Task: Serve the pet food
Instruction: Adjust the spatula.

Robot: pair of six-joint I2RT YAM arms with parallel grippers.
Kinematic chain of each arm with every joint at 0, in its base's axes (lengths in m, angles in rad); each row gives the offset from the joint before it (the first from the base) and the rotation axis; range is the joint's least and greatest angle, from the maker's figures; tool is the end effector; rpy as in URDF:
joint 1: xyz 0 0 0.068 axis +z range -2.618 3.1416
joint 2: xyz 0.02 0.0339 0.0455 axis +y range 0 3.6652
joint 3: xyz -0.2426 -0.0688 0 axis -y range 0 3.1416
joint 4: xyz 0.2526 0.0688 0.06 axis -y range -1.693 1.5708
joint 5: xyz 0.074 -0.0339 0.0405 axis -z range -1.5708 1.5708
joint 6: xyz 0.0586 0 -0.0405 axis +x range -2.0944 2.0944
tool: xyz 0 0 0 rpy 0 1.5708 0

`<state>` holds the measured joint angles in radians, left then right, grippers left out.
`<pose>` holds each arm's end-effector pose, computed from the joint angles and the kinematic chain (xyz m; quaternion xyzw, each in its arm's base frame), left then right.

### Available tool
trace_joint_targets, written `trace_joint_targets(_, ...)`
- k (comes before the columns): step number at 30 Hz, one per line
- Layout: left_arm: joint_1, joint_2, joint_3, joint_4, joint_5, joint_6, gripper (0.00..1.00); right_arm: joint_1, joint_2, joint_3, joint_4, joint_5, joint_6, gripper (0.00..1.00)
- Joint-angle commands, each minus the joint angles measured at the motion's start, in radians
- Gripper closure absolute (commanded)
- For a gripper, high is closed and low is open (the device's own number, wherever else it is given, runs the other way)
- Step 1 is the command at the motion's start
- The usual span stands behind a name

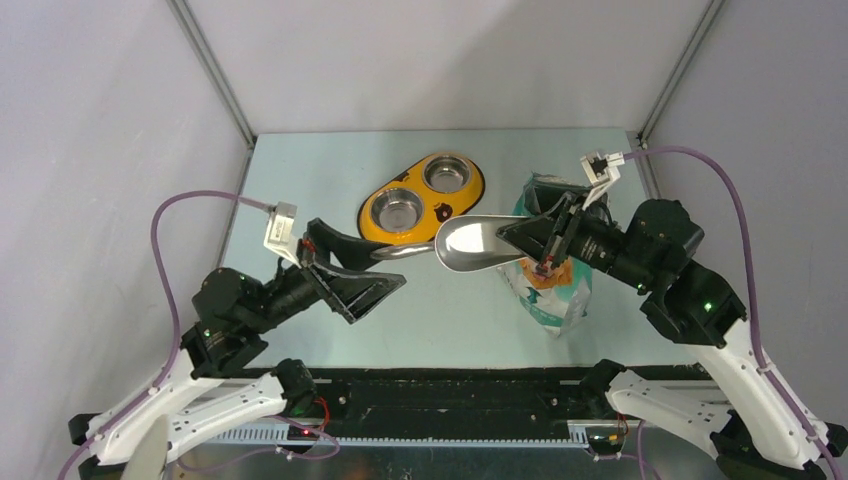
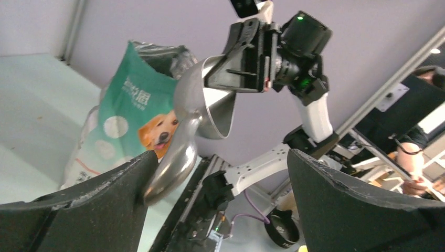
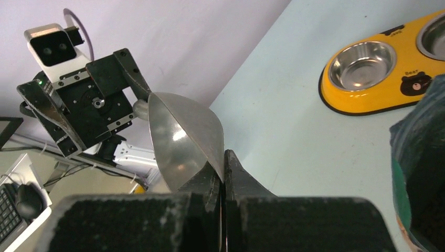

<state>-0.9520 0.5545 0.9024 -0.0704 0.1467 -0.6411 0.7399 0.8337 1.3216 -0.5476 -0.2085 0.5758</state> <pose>0.0845 -0.1334 0.4199 0.1508 0.5846 -0.5999 0.5249 0.1270 0.1324 0.4567 -0.1304 0.7157 0.4769 0.4933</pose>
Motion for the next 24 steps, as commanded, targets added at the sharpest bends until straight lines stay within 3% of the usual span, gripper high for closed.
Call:
trace_joint_targets(1,0.032,0.017,-0.032,0.171,0.133,-0.087,0.02,-0.016,0.015,0.052,0.069,-0.109,0.004,1.0)
trace_joint_targets(11,0.076,0.134,-0.072,0.325,0.288,-0.238,0.26,-0.041,0.028,0.052,0.08,-0.069,0.0,1.0)
trace_joint_targets(24,0.117,0.11,-0.096,0.285,0.273,-0.252,0.31,-0.059,0.033,0.12,-0.077,-0.061,-0.091,1.0)
